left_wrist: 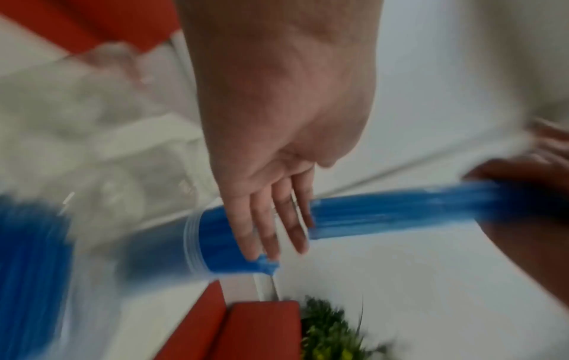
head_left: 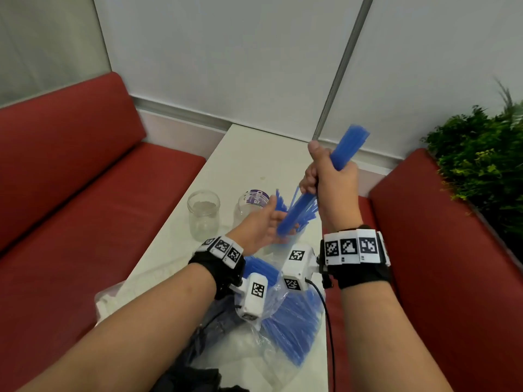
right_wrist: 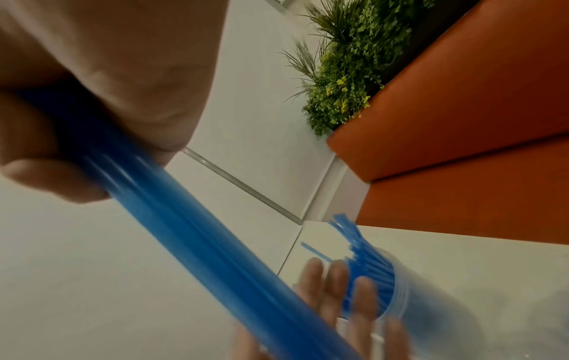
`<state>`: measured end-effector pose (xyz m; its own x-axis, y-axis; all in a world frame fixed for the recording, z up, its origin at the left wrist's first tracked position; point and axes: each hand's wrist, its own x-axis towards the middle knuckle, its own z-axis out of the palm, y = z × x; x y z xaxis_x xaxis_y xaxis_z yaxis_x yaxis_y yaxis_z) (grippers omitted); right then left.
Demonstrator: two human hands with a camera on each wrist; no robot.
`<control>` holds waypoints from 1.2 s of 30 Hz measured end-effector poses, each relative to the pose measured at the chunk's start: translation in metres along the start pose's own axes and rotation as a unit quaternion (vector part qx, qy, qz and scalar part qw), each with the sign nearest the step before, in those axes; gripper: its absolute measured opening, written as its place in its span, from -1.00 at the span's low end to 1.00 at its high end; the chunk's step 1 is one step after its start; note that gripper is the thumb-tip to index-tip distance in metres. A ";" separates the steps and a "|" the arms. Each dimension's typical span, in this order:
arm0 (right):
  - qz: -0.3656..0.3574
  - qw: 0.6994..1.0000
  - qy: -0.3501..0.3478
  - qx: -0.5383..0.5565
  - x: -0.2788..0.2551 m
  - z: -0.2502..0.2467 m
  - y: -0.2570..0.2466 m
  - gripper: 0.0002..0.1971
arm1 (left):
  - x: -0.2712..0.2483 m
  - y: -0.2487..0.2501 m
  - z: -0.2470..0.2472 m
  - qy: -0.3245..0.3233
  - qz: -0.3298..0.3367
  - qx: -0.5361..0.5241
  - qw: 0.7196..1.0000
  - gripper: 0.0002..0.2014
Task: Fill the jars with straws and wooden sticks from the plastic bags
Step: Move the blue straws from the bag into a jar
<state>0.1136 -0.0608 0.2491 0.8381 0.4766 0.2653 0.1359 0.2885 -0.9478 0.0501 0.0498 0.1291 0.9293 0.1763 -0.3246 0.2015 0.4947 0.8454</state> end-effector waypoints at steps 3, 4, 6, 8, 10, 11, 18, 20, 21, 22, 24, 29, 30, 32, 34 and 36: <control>-0.006 1.000 -0.006 0.014 -0.005 0.003 0.001 -0.64 | -0.002 -0.009 0.005 -0.077 -0.053 -0.197 0.976 -0.31; -0.006 1.000 -0.008 0.011 -0.007 0.003 0.002 -0.63 | -0.002 -0.007 0.009 -0.078 -0.054 -0.218 0.971 -0.39; -0.016 1.000 -0.018 -0.005 -0.011 0.003 0.003 -0.59 | -0.002 -0.004 0.016 -0.053 -0.060 -0.206 0.975 -0.53; -0.034 0.998 -0.023 -0.040 -0.013 0.002 0.002 -0.60 | -0.001 -0.004 0.019 -0.023 -0.070 -0.175 0.982 -0.62; -0.040 0.998 -0.022 -0.050 -0.013 0.002 0.000 -0.60 | 0.001 -0.007 0.018 -0.005 -0.083 -0.172 0.982 -0.69; -0.035 0.998 -0.019 -0.046 -0.013 0.003 0.001 -0.59 | 0.001 -0.009 0.017 -0.001 -0.093 -0.181 0.979 -0.73; -0.006 0.999 -0.026 -0.033 -0.018 0.001 0.011 -0.56 | 0.007 -0.020 0.006 0.049 -0.118 -0.230 0.965 -0.78; -0.003 0.999 -0.033 -0.026 -0.019 0.000 0.013 -0.56 | 0.006 -0.020 0.004 0.054 -0.107 -0.241 0.963 -0.74; -0.001 0.999 -0.041 -0.027 -0.019 0.000 0.015 -0.57 | 0.006 -0.019 0.004 0.050 -0.101 -0.248 0.962 -0.72; 0.000 0.998 -0.052 -0.030 -0.020 0.001 0.015 -0.57 | 0.005 -0.018 0.004 0.044 -0.094 -0.252 0.962 -0.72; -0.003 0.997 -0.070 -0.035 -0.020 0.001 0.015 -0.61 | 0.006 -0.016 0.003 0.035 -0.088 -0.252 0.963 -0.73; 0.008 0.996 -0.073 -0.048 -0.015 0.001 0.015 -0.61 | 0.007 -0.013 -0.006 0.018 -0.110 -0.249 0.962 -0.70; 0.013 0.995 -0.079 -0.063 -0.013 0.000 0.016 -0.60 | 0.007 -0.013 -0.007 0.018 -0.114 -0.246 0.962 -0.73; 0.031 0.988 -0.104 -0.112 -0.009 -0.005 0.013 -0.63 | 0.010 -0.012 -0.009 0.028 -0.110 -0.237 0.965 -0.77; 0.061 0.966 -0.152 -0.202 0.000 -0.018 0.004 -0.73 | 0.011 -0.012 -0.015 0.037 -0.107 -0.232 0.966 -0.80; 0.104 0.926 -0.219 -0.289 0.012 -0.032 -0.010 -0.84 | 0.012 -0.013 -0.024 0.045 -0.109 -0.216 0.969 -0.81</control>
<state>0.1390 -0.0848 0.2564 0.6008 0.7994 -0.0076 0.3607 -0.2796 -0.8898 0.0508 0.0657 0.1039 0.8447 0.0922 -0.5272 0.2226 0.8352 0.5028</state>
